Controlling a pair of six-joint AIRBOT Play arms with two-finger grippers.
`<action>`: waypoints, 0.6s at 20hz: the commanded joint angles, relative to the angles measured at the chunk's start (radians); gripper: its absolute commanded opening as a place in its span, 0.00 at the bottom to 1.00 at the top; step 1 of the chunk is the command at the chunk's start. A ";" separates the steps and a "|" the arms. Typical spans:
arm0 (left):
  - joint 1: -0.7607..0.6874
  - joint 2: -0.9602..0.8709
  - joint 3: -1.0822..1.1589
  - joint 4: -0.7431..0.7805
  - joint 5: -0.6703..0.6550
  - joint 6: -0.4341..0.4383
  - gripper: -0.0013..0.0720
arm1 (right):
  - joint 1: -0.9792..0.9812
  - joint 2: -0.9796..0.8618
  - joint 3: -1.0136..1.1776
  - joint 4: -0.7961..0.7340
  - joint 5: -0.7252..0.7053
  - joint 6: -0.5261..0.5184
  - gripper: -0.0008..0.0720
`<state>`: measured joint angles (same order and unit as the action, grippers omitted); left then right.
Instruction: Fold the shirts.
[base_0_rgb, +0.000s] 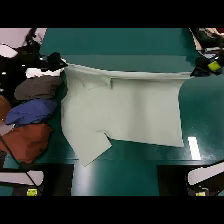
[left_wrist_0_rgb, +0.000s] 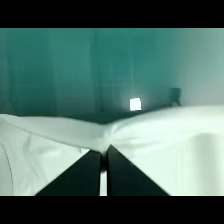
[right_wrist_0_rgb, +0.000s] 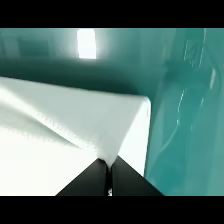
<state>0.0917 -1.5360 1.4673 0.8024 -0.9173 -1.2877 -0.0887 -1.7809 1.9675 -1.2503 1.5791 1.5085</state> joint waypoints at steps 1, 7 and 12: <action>-0.028 -0.106 0.065 0.010 0.169 0.013 0.05 | 0.016 -0.076 0.002 0.001 -0.193 0.002 0.03; 0.004 -0.106 0.187 0.240 -0.178 -0.024 0.05 | 0.013 -0.004 -0.020 -0.055 -0.142 -0.040 0.03; 0.001 -0.106 0.050 0.379 -0.283 -0.108 0.05 | 0.043 0.089 -0.309 -0.051 -0.195 -0.031 0.03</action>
<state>0.0917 -1.6398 1.5734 1.1042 -1.1259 -1.3621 -0.0601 -1.7332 1.7893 -1.2991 1.4193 1.4757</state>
